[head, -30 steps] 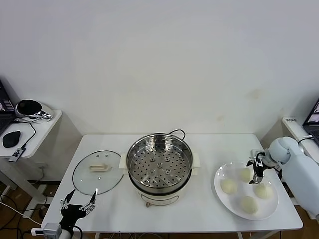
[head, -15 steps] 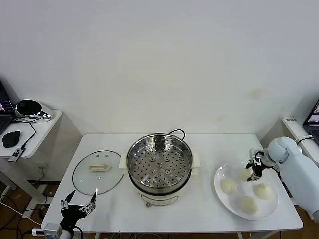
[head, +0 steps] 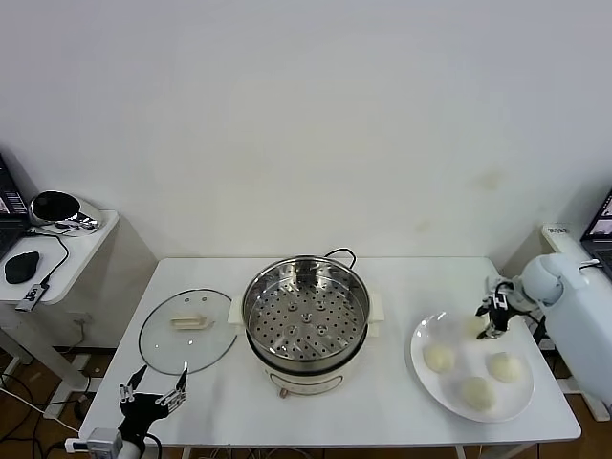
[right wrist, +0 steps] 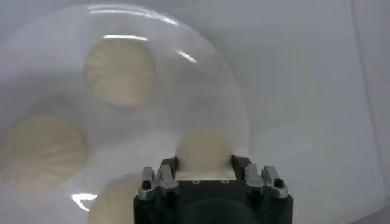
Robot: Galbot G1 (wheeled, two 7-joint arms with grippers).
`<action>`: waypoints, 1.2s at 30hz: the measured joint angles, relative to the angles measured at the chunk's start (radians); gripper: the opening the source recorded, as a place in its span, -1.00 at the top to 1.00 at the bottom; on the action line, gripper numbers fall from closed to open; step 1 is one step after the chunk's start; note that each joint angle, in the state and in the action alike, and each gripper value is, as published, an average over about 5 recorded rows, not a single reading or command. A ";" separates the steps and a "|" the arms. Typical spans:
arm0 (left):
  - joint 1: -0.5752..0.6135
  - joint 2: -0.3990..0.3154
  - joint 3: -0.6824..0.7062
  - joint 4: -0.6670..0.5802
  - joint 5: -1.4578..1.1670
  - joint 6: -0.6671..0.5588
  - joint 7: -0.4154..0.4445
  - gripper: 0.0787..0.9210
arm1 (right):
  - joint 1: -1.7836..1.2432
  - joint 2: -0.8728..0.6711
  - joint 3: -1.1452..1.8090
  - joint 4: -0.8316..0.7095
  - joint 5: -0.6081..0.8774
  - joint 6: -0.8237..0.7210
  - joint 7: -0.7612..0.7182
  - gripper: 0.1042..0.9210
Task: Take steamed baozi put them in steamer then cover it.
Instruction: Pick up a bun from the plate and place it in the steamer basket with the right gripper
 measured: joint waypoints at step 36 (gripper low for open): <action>0.063 -0.035 -0.058 -0.063 0.033 -0.012 -0.046 -0.77 | 0.675 0.551 -0.592 -0.260 0.368 0.572 -0.182 -0.14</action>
